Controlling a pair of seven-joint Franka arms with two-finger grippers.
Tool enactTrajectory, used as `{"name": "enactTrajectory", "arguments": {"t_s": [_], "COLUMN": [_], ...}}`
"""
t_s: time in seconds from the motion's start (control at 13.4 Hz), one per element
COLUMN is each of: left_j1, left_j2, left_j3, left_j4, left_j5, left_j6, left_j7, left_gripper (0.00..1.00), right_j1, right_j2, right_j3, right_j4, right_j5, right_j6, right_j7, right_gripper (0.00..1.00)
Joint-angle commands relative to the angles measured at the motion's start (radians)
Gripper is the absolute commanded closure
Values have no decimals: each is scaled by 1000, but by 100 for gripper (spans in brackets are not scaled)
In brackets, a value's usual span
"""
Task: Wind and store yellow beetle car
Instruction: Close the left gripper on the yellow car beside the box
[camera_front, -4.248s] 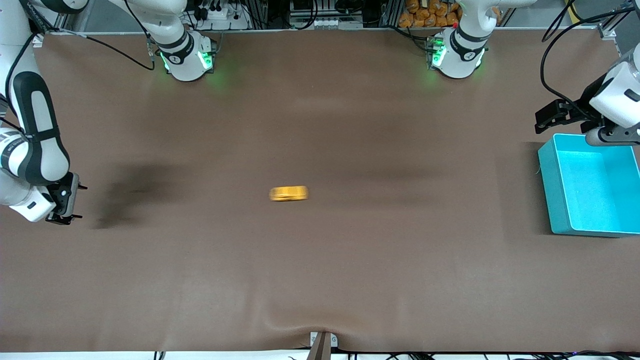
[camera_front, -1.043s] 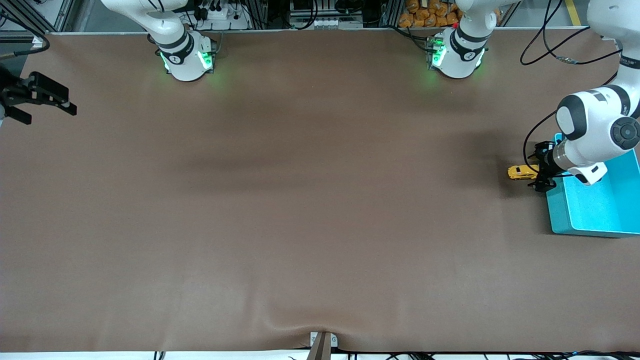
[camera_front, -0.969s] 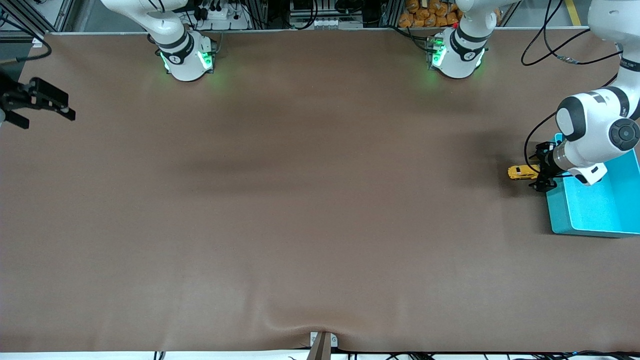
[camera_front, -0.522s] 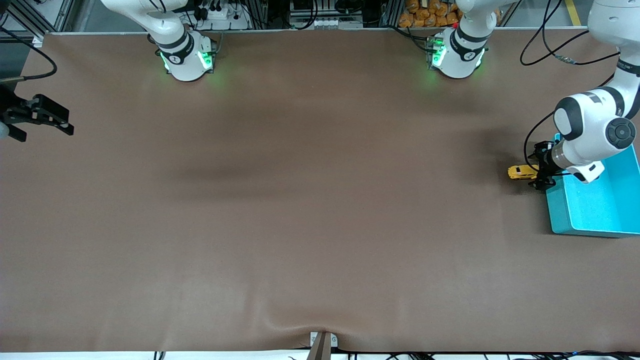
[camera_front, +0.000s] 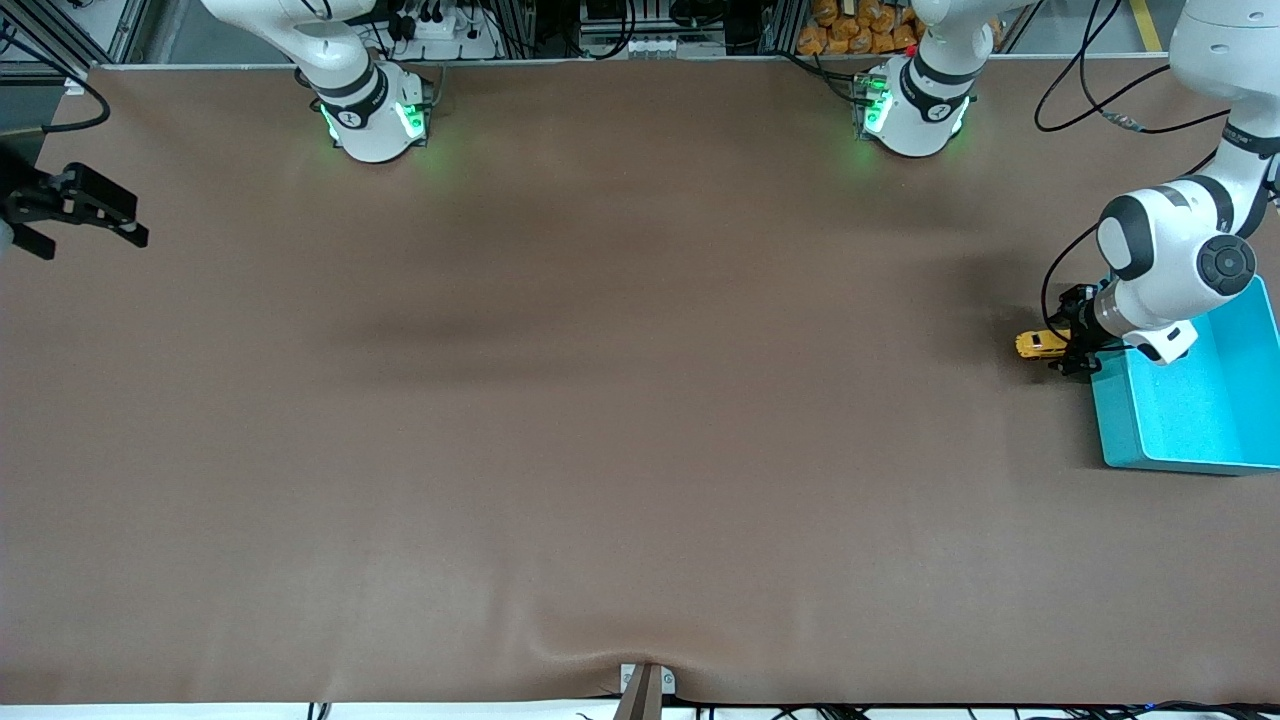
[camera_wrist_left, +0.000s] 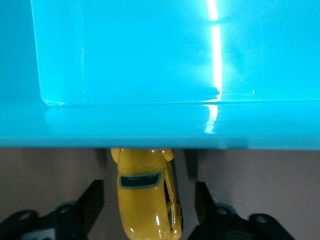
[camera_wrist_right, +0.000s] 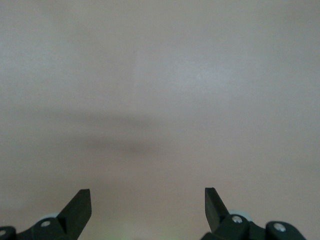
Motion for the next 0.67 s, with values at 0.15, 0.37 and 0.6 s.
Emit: {"name": "enactTrajectory", "arguments": {"t_s": [0.15,0.37,0.6], "left_j1": [6,-32,-94], "left_j2": [-34,-89,-173], "left_j3": [-12,-22,-40], "left_j4": [-5,4,45], "left_j5": [31,31,31], "left_j6": [6,-54,-227], "left_j7": [-29,-34,-20], "left_gripper": [97,99,99], "right_j1": [14,16,16], "right_j2": [-51,-51,-51], "right_j3": [-9,-9,-9], "right_j4": [-56,-53,-53], "right_j5": [20,20,22], "right_j6": [8,6,-2], "right_j7": [20,20,18], "right_gripper": [0,0,0]}}
